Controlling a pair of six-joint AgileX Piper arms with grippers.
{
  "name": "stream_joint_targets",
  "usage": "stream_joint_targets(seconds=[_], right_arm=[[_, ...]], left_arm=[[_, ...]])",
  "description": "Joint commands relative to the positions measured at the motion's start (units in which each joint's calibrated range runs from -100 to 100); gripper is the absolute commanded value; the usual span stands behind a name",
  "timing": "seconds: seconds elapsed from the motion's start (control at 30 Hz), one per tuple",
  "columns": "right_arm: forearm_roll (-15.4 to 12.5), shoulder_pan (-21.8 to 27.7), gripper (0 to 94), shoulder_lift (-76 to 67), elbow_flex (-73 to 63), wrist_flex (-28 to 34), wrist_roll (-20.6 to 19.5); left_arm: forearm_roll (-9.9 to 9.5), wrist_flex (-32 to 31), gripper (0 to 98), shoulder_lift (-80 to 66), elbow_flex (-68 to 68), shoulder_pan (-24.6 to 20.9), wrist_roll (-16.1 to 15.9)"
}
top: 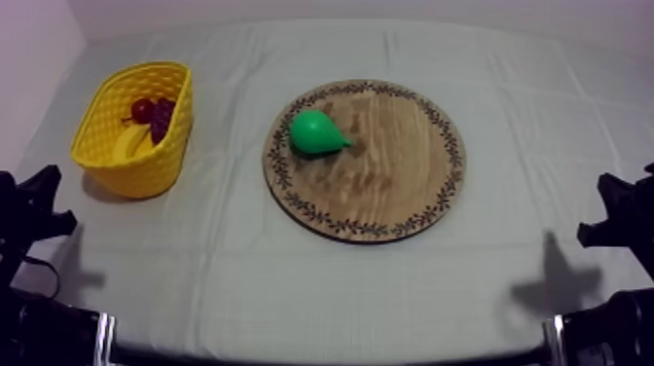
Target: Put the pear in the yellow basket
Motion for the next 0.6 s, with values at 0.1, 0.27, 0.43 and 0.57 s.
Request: stream_joint_targets(seconds=[0.1,0.27,0.43,0.57], right_arm=[[0.02,0.0,0.3,-0.05,0.05,-0.05,0.01],[0.02,0.0,0.3,-0.05,0.05,-0.05,0.01],[0.02,0.0,0.3,-0.05,0.05,-0.05,0.01],[0.02,0.0,0.3,-0.05,0.05,-0.05,0.01]], left_arm=[[1.16,1.55,0.0,-0.04,0.14,0.01,1.94],[1.16,1.55,0.0,-0.04,0.14,0.01,1.74],[1.12,1.55,0.0,-0.04,0.14,0.01,1.26],[1.03,1.42,0.0,-0.04,-0.11,0.01,1.02]])
